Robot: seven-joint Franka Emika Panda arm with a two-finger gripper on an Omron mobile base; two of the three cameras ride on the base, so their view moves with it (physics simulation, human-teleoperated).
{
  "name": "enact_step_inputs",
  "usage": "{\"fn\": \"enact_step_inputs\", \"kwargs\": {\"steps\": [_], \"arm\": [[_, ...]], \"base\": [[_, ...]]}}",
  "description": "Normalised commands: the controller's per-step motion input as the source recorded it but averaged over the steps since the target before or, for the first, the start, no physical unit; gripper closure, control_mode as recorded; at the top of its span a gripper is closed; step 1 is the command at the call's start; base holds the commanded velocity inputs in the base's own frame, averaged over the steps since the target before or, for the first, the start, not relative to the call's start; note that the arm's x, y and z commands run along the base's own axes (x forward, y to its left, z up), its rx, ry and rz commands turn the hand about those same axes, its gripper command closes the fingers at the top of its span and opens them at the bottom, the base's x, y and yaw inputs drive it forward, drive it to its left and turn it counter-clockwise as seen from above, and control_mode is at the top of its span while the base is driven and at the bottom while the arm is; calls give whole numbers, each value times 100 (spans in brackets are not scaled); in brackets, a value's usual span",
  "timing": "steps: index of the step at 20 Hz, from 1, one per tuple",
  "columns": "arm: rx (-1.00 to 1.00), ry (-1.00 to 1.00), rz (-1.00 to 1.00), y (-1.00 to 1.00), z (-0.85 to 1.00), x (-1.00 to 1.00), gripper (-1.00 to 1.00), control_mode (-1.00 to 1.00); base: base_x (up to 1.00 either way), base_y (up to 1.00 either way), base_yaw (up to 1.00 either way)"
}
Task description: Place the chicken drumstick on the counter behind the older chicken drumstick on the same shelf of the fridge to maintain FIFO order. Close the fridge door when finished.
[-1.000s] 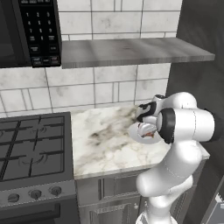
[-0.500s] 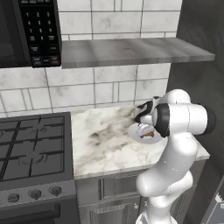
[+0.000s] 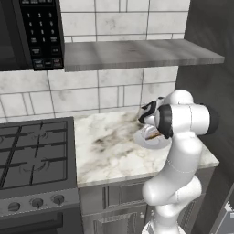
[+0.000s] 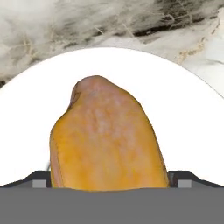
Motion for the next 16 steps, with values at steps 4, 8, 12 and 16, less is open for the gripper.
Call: {"fn": "enact_step_inputs", "kwargs": {"steps": [4, 8, 12, 16], "arm": [[0, 0, 11, 2, -45, -1, 100, -100], [0, 1, 2, 1, -26, -21, 100, -100], [0, -9, 0, 0, 22, -54, 100, -100], [0, -16, 0, 10, 95, -67, 100, -100]], "base": [[0, 0, 0], [0, 0, 0], [0, 0, 0], [0, 0, 0]]}}
